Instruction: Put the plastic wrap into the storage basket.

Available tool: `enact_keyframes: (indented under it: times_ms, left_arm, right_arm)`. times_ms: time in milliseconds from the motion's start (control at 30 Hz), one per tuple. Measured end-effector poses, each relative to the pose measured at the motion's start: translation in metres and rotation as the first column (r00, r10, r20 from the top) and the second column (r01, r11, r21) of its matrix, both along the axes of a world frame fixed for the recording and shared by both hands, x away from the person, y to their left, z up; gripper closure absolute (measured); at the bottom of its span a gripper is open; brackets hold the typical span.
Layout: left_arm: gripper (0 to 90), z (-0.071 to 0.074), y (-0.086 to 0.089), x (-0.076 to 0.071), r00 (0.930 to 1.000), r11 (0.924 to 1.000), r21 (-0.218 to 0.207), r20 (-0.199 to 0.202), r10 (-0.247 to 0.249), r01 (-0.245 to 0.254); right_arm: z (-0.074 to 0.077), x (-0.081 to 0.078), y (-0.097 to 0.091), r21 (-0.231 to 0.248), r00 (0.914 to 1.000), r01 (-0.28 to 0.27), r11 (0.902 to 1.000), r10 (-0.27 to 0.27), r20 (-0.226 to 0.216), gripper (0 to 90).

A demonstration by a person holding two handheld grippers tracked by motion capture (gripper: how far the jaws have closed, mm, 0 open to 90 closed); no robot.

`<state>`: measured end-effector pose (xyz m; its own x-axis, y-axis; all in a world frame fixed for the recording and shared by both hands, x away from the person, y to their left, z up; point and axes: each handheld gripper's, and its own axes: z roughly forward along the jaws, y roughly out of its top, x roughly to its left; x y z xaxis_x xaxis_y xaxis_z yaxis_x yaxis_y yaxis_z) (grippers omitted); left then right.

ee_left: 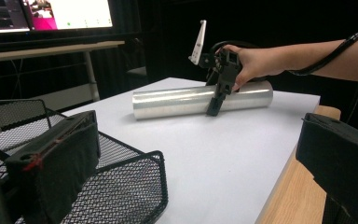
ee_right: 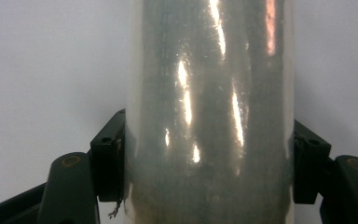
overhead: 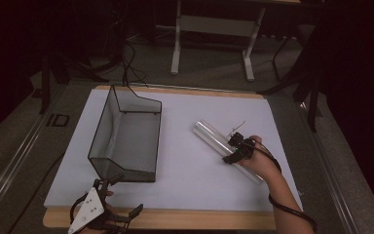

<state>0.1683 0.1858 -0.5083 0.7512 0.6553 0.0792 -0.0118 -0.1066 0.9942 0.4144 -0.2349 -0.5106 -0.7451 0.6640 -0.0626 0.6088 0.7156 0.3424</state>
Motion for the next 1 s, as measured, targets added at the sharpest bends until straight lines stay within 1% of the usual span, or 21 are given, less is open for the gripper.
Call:
enact_keyframes:
  times_ms: [33,67,167,200,300,367,400,433,500,533,567,633,667,700,733,767,800,833,933,967,1000]
  left_arm:
    - [0.0,0.0,0.0,0.0,1.0,1.0,0.0,0.0,0.0,0.0]
    - [0.0,0.0,0.0,0.0,1.0,1.0,-0.006,-0.001,0.004,-0.004]
    - [0.0,0.0,0.001,0.001,1.0,0.9999,-0.01,-0.002,0.008,-0.008]
    - [0.0,0.0,0.001,0.001,1.0,0.9999,-0.01,-0.002,0.008,-0.008]
    - [0.0,0.0,0.0,0.001,1.0,1.0,-0.006,0.0,0.006,-0.006]
    - [0.0,0.0,0.0,0.0,1.0,1.0,-0.007,0.002,0.005,-0.005]
    - [0.1,0.0,0.0,0.0,1.0,1.0,-0.007,0.002,0.005,-0.005]
    - [0.0,0.0,0.001,0.0,1.0,1.0,-0.006,0.003,0.007,-0.007]
    - [0.0,0.001,0.001,0.0,0.9999,0.9999,-0.008,0.004,0.01,-0.01]
    - [0.0,0.001,0.002,0.001,1.0,0.9999,-0.01,0.003,0.009,-0.009]
    - [0.0,0.001,0.002,0.001,0.9999,0.9999,-0.01,0.003,0.01,-0.01]
    - [0.0,0.001,0.001,0.0,0.9999,0.9998,-0.014,0.006,0.01,-0.01]
    - [0.0,0.001,0.001,0.0,0.9999,0.9998,-0.014,0.006,0.01,-0.01]
    - [0.0,0.001,0.001,0.0,0.9999,0.9999,-0.014,0.01,0.008,-0.008]
    - [0.0,0.001,0.001,0.0,0.9999,0.9999,-0.014,0.01,0.008,-0.008]
    - [0.0,0.001,0.001,0.0,0.9999,0.9999,-0.014,0.011,0.008,-0.008]
    - [0.0,0.001,0.001,0.0,0.9999,0.9999,-0.014,0.012,0.01,-0.01]
    - [0.0,0.001,0.002,0.0,0.9999,0.9998,-0.016,0.011,0.011,-0.011]
    - [0.0,0.001,0.002,0.0,0.9999,0.9998,-0.017,0.011,0.012,-0.011]
    - [0.0,0.001,0.001,0.0,0.9998,0.9998,-0.014,0.011,0.014,-0.013]
    - [0.0,0.001,0.001,0.0,0.9998,0.9998,-0.014,0.011,0.014,-0.013]
  right_arm:
    - [0.0,-0.001,0.0,-0.003,1.0,0.002,1.0,-0.002,0.008,32.0]
    - [0.001,-0.004,0.002,-0.015,0.9992,0.035,0.9993,-0.034,0.019,32.1]
    - [0.001,-0.005,0.001,-0.002,0.997,0.076,0.9971,-0.076,0.011,32.1]
    - [0.001,-0.005,0.001,-0.001,0.9949,0.101,0.9949,-0.101,0.004,32.0]
    - [0.004,-0.006,0.003,-0.016,0.9919,0.126,0.9918,-0.126,0.016,32.1]
    - [0.007,-0.007,0.003,-0.004,0.9874,0.158,0.9874,-0.158,0.005,32.1]
    - [0.007,-0.007,0.003,-0.004,0.9874,0.158,0.9874,-0.158,0.005,32.1]
    - [0.013,-0.009,0.003,0.014,0.9808,0.195,0.9808,-0.195,-0.011,32.1]
    - [0.015,-0.01,0.004,0.019,0.9792,0.203,0.979,-0.203,0.0,32.1]
    - [0.019,-0.012,0.005,0.019,0.9775,0.21,0.9775,-0.21,0.018,32.1]
    - [0.027,-0.015,0.006,0.028,0.9724,0.23,0.9728,-0.231,0.033,32.1]
    - [0.033,-0.017,0.008,0.029,0.9692,0.244,0.9694,-0.244,0.03,32.1]
    - [0.033,-0.017,0.008,0.029,0.9692,0.244,0.9694,-0.244,0.03,32.1]
    - [0.039,-0.02,0.012,0.014,0.9644,0.262,0.9651,-0.262,0.036,32.1]
    - [0.039,-0.02,0.012,0.014,0.9644,0.262,0.9651,-0.262,0.036,32.1]
    - [0.044,-0.022,0.016,0.008,0.9605,0.274,0.9616,-0.275,0.046,32.1]
    - [0.044,-0.022,0.016,0.008,0.9605,0.274,0.9616,-0.275,0.046,32.1]
    - [0.049,-0.025,0.02,0.013,0.9575,0.284,0.9588,-0.284,0.049,32.1]
    - [0.055,-0.027,0.023,0.027,0.9578,0.283,0.9586,-0.284,0.042,32.1]
    - [0.061,-0.031,0.028,0.033,0.9593,0.276,0.9605,-0.278,0.05,32.1]
    - [0.061,-0.031,0.028,0.033,0.9593,0.276,0.9605,-0.278,0.05,32.1]
